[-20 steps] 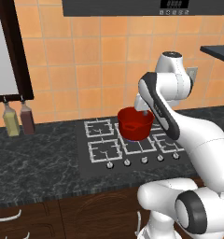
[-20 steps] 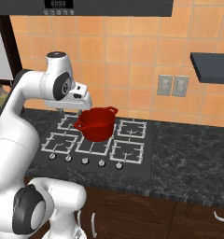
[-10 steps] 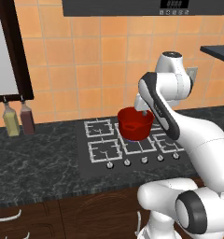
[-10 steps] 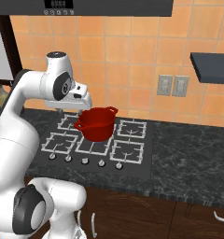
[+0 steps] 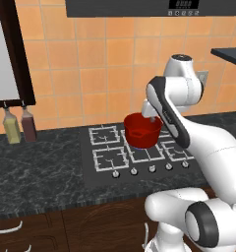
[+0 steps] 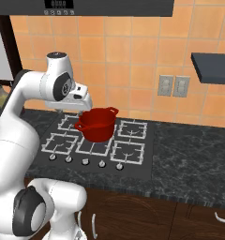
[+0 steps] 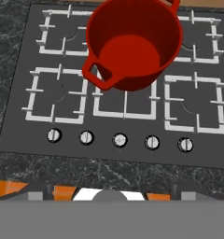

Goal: Turn off the center burner of the stove.

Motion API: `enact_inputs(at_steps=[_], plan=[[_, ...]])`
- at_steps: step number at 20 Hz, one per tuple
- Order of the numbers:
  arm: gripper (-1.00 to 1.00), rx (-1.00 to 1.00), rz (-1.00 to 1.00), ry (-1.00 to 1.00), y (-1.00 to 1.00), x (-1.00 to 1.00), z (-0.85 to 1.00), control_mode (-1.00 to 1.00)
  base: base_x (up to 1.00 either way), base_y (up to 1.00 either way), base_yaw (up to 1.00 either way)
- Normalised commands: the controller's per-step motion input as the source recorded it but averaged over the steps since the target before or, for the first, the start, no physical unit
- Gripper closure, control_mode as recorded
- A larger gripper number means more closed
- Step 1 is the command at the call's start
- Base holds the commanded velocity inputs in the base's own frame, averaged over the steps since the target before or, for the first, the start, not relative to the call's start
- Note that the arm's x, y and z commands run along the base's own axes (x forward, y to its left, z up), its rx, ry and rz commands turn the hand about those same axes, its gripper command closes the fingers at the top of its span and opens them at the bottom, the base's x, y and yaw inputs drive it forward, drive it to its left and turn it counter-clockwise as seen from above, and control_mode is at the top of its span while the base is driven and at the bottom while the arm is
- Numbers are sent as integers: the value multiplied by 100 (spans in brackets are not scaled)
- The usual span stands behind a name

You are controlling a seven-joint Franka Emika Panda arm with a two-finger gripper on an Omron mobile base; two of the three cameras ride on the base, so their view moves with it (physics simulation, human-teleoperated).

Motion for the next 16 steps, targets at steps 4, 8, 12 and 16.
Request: enact_inputs(at_steps=[4,8,12,16], plan=[[-100,3,-3,0,-8,-59,-17,-100,0,0,0],[-100,10,-10,3,-28,-68,-32,-100,0,0,0],[-100,8,-25,8,-37,-39,-75,-100,0,0,0],[-100,1,-26,-1,0,3,-77,-100,0,0,0]])
